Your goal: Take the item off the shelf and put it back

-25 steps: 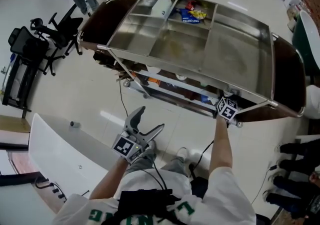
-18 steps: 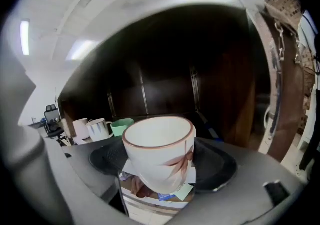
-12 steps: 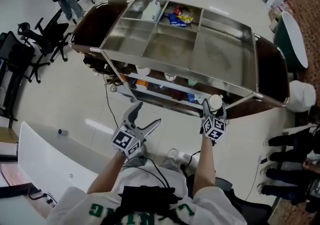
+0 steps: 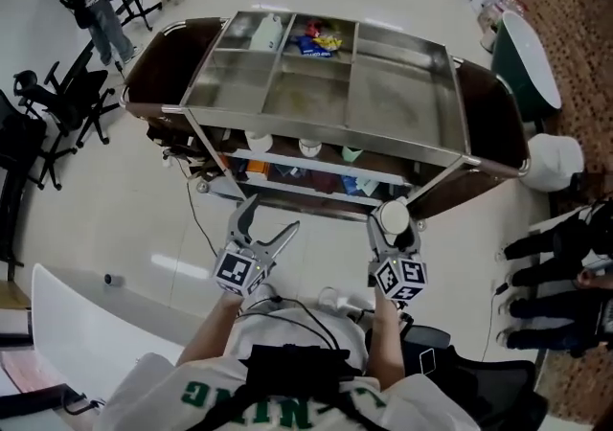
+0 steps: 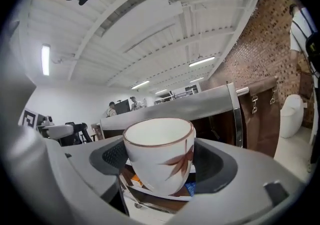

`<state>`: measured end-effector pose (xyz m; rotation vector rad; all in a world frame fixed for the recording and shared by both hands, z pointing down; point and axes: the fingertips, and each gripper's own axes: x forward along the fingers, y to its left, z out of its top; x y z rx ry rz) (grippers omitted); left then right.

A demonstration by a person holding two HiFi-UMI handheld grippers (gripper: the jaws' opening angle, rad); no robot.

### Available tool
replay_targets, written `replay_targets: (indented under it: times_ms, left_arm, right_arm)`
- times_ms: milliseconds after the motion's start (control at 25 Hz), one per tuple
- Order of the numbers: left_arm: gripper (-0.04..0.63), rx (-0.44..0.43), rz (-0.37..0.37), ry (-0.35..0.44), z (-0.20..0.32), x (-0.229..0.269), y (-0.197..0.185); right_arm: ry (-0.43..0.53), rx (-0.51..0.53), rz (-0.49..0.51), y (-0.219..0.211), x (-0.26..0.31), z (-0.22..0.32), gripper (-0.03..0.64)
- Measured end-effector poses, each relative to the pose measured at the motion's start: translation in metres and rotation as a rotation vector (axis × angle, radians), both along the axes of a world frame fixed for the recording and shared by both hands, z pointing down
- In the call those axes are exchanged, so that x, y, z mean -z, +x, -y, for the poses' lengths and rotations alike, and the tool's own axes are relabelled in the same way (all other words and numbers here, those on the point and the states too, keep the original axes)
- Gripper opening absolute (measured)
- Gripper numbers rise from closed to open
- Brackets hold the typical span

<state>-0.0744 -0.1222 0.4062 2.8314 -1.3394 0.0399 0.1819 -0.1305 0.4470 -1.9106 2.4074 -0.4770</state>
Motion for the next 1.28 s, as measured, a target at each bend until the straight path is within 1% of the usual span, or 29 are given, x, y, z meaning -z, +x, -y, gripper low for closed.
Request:
replay_targets:
  times_ms: [120, 280, 400, 520, 640, 800, 1040, 1280]
  left_arm:
    - [0.391, 0.029, 0.007, 0.04, -0.004, 0.004, -0.016]
    - [0.391, 0.085, 0.003, 0.081, -0.008, 0.02, -0.033]
    - [0.39, 0.131, -0.023, 0.098, -0.011, 0.031, -0.046]
    - [0.38, 0.133, -0.043, 0.101, -0.014, 0.037, -0.05]
    - [0.376, 0.124, -0.021, 0.115, -0.019, 0.038, -0.047]
    - [0.373, 0.151, 0.008, 0.115, -0.019, 0.034, -0.048]
    - [0.368, 0.173, -0.088, 0.112, -0.022, 0.042, -0.057]
    - [0.356, 0.178, -0.103, 0.096, -0.022, 0.039, -0.06]
  right_arm:
    - [0.024, -0.003, -0.003, -0.011, 0.023, -0.022, 0.413]
    - [0.089, 0.001, -0.032, -0.019, 0.058, -0.039, 0.413]
    - [0.118, 0.012, -0.042, -0.026, 0.074, -0.047, 0.413]
    - [0.137, 0.025, -0.033, -0.032, 0.081, -0.05, 0.413]
    - [0.157, 0.055, -0.015, -0.038, 0.085, -0.051, 0.414]
    - [0.178, 0.088, -0.015, -0.046, 0.089, -0.05, 0.414]
    - [0.174, 0.089, -0.018, -0.044, 0.087, -0.052, 0.414]
    - [0.164, 0.068, -0.023, -0.034, 0.082, -0.052, 0.414]
